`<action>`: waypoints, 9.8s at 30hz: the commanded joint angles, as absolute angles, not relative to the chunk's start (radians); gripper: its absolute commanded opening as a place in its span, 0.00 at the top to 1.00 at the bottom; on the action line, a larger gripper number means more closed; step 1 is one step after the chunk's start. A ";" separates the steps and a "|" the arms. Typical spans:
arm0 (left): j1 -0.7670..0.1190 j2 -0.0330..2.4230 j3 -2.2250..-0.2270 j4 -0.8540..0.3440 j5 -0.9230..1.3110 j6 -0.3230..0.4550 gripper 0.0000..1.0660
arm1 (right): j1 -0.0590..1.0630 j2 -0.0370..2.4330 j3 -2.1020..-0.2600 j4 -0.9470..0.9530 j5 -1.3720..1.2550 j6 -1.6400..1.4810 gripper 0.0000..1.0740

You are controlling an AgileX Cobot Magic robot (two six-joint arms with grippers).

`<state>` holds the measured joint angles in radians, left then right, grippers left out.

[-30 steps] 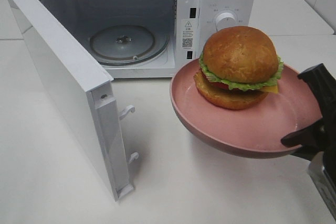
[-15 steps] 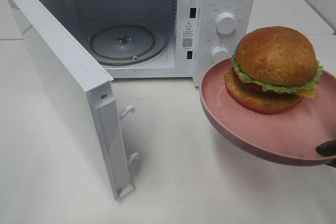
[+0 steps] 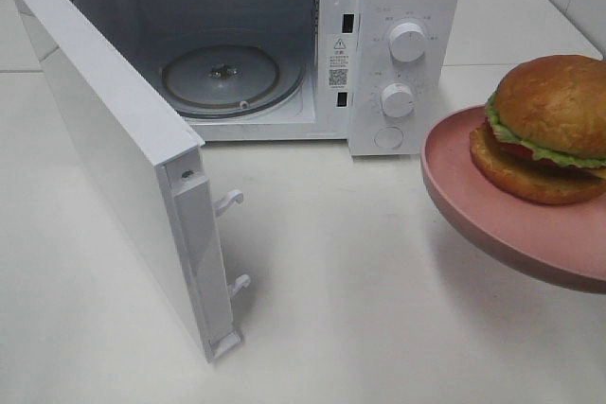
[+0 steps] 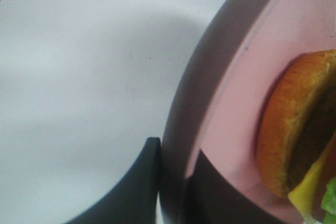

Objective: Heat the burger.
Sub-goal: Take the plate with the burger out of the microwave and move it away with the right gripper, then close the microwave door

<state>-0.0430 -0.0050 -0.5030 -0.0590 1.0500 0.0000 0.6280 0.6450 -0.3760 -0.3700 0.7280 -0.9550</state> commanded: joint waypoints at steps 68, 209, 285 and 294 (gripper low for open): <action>-0.040 -0.024 -0.499 -0.062 1.036 0.000 0.06 | 0.623 0.857 -0.399 -0.829 1.261 0.413 0.98; -0.040 -0.024 -0.499 -0.062 1.036 0.000 0.06 | 0.623 0.590 -0.538 -0.024 1.018 0.190 0.29; -0.040 -0.023 -0.499 -0.062 1.036 0.000 0.06 | 0.193 -0.029 -0.508 -0.038 1.040 0.141 0.30; -0.040 -0.023 -0.499 -0.062 1.036 0.000 0.06 | 0.193 -0.029 -0.508 -0.038 1.040 0.141 0.30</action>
<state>-0.0430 -0.0050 -0.5030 -0.0590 1.0500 0.0000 0.2000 -0.0040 -0.5090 -0.0390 1.0390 0.1470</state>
